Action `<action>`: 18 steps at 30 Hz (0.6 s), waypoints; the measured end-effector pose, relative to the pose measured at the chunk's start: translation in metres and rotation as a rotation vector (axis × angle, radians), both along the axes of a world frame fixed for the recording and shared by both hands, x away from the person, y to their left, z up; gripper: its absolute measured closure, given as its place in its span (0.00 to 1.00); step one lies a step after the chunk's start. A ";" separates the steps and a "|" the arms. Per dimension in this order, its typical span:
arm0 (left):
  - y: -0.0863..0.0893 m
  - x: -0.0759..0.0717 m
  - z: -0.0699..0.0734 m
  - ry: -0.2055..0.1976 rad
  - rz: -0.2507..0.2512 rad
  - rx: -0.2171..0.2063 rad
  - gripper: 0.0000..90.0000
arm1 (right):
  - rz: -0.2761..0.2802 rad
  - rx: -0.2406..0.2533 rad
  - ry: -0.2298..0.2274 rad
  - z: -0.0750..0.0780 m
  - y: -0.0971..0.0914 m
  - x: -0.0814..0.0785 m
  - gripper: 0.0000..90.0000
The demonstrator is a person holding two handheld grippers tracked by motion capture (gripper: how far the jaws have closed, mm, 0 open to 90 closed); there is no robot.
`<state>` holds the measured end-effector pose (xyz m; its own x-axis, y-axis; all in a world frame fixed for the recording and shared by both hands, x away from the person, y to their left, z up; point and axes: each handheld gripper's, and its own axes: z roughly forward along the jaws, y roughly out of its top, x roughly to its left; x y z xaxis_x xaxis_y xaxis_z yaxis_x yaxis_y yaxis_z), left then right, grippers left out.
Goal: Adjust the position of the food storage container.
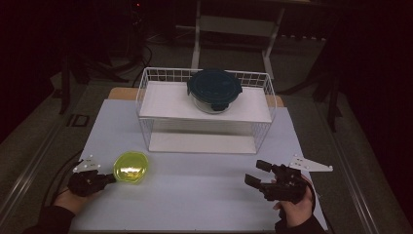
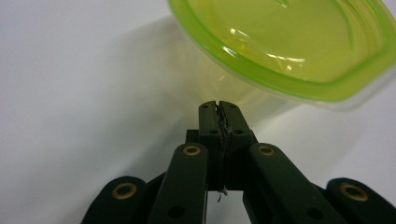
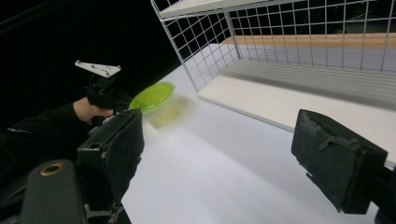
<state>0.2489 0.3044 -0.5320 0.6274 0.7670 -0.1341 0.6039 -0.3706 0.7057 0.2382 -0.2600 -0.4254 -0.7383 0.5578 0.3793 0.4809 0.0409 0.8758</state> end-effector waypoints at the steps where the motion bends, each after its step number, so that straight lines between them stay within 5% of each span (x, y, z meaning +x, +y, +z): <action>1: -0.002 0.000 0.000 0.000 -0.013 -0.007 0.98 | 0.000 0.000 0.000 0.000 0.000 0.000 0.19; 4: -0.006 0.002 -0.001 -0.006 -0.014 0.033 0.98 | -0.001 -0.002 -0.002 0.000 -0.001 -0.001 0.19; 10: 0.001 0.015 -0.004 -0.015 0.052 0.026 0.98 | -0.003 0.004 -0.003 0.001 -0.003 -0.002 0.19; 18: 0.000 0.029 -0.002 -0.062 0.042 0.003 0.98 | -0.009 0.005 0.006 -0.001 -0.003 0.000 0.19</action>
<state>0.2777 0.3040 -0.5341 0.6015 0.7933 -0.0940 0.5742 -0.3476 0.7413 0.2379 -0.2632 -0.4265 -0.7310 0.5621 0.3869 0.4869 0.0323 0.8729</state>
